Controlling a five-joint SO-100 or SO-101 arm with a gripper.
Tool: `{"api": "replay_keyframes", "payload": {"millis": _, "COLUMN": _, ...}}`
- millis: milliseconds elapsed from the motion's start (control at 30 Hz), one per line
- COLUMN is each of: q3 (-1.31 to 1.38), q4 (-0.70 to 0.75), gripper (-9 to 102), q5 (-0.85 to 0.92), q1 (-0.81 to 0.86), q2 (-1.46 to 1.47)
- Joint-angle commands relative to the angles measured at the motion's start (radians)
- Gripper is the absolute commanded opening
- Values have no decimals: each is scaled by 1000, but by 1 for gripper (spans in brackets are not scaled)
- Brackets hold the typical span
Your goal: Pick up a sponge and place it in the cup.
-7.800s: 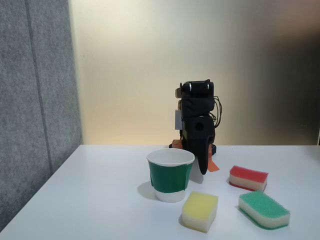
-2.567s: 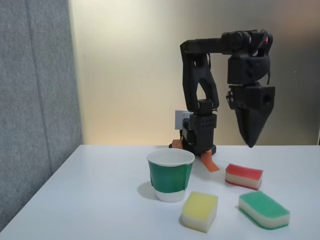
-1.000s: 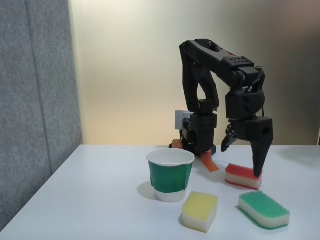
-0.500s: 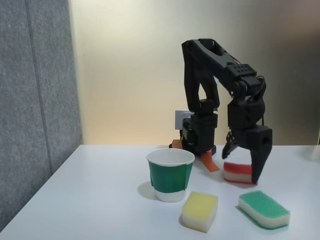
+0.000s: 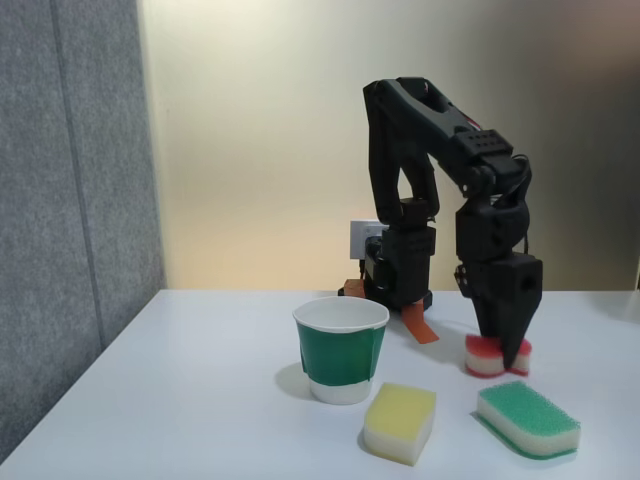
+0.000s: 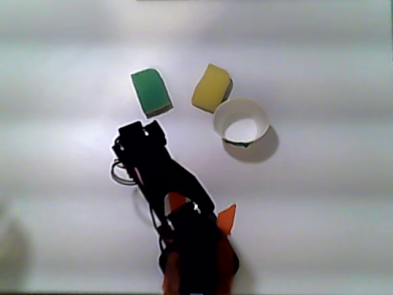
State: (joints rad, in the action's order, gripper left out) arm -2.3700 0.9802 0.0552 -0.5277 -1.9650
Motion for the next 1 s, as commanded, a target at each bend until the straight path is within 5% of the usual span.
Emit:
{"api": "replay_keyframes", "payload": {"millis": 0, "q3": 91, "q4": 112, "gripper": 0, "q5": 9, "q1": -9, "q2": -46}}
{"api": "replay_keyframes", "payload": {"millis": 467, "q3": 695, "q4": 752, "gripper": 0, "q5": 44, "q1": 74, "q2": 0}}
{"api": "replay_keyframes", "payload": {"millis": 967, "q3": 997, "q4": 772, "gripper": 0, "q5": 351, "q1": 476, "q2": 101}}
